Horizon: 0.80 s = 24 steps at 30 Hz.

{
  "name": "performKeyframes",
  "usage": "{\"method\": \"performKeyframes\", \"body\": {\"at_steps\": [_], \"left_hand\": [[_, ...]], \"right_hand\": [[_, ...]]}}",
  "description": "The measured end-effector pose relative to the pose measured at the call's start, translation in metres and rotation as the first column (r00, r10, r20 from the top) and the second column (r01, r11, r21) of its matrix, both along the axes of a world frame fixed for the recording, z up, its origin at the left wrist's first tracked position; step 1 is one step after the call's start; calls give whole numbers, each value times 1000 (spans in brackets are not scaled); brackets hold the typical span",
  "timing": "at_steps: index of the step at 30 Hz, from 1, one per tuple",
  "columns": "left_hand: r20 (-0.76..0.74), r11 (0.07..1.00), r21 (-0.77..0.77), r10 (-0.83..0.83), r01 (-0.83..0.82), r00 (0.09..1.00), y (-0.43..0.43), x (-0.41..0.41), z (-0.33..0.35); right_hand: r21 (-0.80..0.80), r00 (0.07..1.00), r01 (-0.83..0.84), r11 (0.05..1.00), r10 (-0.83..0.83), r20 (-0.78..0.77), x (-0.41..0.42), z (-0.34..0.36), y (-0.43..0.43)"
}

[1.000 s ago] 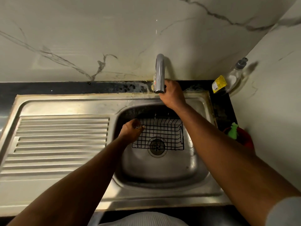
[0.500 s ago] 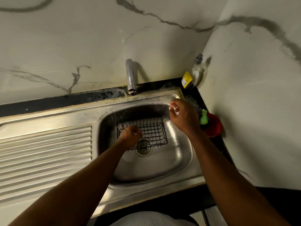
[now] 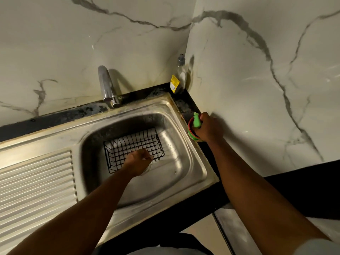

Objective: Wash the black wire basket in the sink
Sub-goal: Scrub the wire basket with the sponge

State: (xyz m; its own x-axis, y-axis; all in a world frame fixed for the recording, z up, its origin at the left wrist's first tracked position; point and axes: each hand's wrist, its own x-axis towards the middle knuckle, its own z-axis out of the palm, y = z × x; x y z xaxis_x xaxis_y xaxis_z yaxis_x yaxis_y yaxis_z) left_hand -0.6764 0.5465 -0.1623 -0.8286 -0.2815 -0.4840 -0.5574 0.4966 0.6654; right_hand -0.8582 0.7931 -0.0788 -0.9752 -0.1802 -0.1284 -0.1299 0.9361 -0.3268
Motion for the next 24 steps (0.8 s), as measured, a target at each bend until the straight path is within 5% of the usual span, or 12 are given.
{"method": "performKeyframes", "body": {"at_steps": [9,15,24], "left_hand": [[28,998,-64,-24,25,999,6,1,5],[32,997,-62,-48,49,998,2,2,4],[81,992,-104,-64,72,995,-9,6,-14]], "right_hand": [[-86,979,42,995,-59,-197,4,2,15],[96,999,-33,995,33,1,-1,-10,19],[-19,993,-19,1000,17,-114,0,-15,20]]}}
